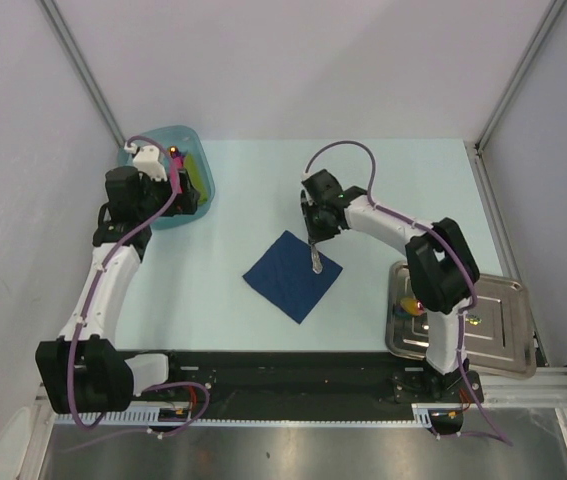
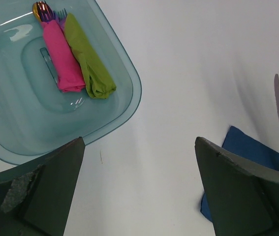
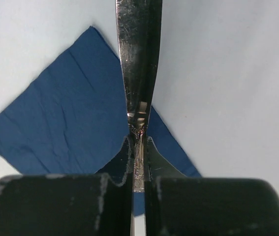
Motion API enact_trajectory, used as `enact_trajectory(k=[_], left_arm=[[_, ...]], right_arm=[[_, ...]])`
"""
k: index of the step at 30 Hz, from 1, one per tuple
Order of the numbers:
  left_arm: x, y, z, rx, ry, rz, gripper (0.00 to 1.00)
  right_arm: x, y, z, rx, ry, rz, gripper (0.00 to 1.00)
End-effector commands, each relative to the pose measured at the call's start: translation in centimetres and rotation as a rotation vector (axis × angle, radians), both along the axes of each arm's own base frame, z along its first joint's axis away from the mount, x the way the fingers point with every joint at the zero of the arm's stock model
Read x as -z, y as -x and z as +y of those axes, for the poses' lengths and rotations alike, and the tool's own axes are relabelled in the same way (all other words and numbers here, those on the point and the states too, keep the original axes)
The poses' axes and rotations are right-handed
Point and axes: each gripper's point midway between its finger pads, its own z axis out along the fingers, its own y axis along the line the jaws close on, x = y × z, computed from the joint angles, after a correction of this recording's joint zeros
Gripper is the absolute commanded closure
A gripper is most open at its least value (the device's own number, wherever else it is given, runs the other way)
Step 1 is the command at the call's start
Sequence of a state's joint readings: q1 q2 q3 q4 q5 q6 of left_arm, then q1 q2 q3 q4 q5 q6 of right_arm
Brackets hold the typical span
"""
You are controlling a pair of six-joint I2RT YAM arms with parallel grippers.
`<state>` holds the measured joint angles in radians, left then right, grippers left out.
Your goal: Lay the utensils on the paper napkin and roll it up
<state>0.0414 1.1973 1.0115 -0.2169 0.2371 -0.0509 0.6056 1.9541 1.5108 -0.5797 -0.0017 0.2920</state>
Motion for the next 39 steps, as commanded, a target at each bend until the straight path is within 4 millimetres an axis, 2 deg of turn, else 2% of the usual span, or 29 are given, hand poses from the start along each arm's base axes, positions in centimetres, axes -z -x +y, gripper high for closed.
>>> enact_trajectory(k=[1,8,14,20,39], left_arm=[[-1.4,-0.5,0.0,0.012,-0.018,-0.046,0.0],[-1.2,0.4,-0.3,0.018,0.004,-0.056,0.0],[-0.8,1.7,-0.4,0.015,0.008,-0.057,0.0],[-0.6,2.6,-0.6,0.017,0.018,-0.061,0.0],[0.2,2.9,-0.8,0.021,0.034,-0.036,0.0]], right_arm=[[-2.1,-2.1,2.5,0.136,-0.03,-0.097,1.0],[-1.3,-0.1,6.5,0.082,-0.035,-0.058,1.0],[0.2,1.4,7.9,0.037,-0.027,-0.014,1.0],[0.8,2.0,8.1,0.015,-0.026,0.012,1.0],[3.0,2.3,7.5,0.089,-0.022,0.114,1.0]])
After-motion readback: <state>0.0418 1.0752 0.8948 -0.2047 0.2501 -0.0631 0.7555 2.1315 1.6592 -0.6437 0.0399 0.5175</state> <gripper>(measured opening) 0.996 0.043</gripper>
